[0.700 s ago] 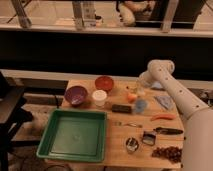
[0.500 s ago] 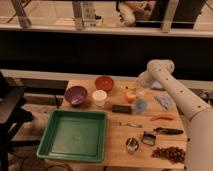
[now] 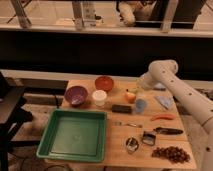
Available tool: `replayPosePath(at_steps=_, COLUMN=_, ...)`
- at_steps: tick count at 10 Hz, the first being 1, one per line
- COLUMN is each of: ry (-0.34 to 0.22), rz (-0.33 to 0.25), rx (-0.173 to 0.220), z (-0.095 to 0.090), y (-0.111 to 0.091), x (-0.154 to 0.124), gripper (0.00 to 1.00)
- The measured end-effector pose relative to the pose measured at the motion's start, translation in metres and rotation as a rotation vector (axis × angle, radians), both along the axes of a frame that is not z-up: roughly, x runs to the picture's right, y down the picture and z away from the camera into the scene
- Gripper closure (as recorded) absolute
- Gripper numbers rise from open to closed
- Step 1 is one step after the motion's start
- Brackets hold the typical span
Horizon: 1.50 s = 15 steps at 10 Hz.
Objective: Place banana in metal cup
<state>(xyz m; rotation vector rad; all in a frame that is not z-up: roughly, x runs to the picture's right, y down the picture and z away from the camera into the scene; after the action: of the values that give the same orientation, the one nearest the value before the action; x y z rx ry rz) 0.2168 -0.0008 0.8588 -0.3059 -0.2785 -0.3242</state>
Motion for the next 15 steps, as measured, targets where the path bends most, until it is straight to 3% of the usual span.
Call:
replayPosePath(at_steps=6, ry=0.003, rz=-0.022, rx=0.044, z=-0.044, y=0.003, x=-0.005, gripper=1.0)
replayPosePath(at_steps=15, ry=0.055, rz=-0.042, rx=0.014, z=-0.094, y=0.037, x=-0.01, gripper=0.97)
